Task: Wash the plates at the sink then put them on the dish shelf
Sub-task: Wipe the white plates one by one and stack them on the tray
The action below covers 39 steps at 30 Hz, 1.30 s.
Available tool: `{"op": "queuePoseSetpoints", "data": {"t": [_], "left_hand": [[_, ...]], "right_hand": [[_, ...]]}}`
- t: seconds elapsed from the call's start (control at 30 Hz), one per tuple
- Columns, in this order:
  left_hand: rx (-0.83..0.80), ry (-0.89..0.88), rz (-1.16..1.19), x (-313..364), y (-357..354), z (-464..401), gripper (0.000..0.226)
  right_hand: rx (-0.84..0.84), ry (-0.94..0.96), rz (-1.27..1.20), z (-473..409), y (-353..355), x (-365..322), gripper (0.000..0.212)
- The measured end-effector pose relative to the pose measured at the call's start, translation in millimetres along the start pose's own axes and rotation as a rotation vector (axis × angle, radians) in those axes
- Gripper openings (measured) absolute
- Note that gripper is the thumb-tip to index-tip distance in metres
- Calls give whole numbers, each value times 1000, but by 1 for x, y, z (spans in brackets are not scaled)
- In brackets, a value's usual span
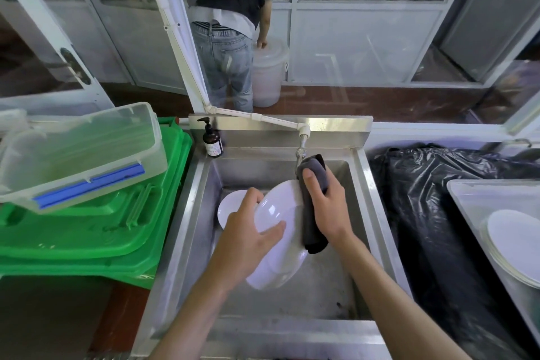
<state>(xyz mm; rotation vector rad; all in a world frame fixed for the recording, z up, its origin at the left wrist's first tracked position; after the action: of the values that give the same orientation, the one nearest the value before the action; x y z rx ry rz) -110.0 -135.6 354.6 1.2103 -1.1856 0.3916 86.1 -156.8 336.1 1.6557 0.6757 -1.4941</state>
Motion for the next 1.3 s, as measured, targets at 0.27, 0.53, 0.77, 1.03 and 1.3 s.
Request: {"op": "queuePoseSetpoints", "data": {"t": [0.27, 0.53, 0.77, 1.03, 1.3], "left_hand": [[-21, -60, 20, 13, -5, 8, 30], [-70, -28, -3, 11, -3, 2, 31], [5, -37, 28, 3, -3, 17, 27], [-113, -11, 53, 9, -20, 2, 33], [102, -30, 136, 1, 2, 2, 36]], "right_hand": [[-77, 264, -14, 21, -14, -33, 31], [-20, 155, -25, 13, -6, -17, 23], [25, 24, -204, 17, -4, 9, 29], [-132, 339, 70, 25, -22, -23, 36], [95, -113, -144, 4, 8, 25, 16]]}}
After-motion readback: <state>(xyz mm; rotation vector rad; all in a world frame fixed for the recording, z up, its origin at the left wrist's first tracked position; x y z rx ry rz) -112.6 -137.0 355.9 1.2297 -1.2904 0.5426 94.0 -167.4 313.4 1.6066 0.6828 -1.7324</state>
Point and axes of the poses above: each hand's wrist, its own z-axis away from the middle knuckle, its own y-axis out of the back of the hand, x = y × z, the point moved 9 cm from there along -z, towards the middle knuckle, and after that the axes turned 8 degrees about -y, right-handed, at the moved point
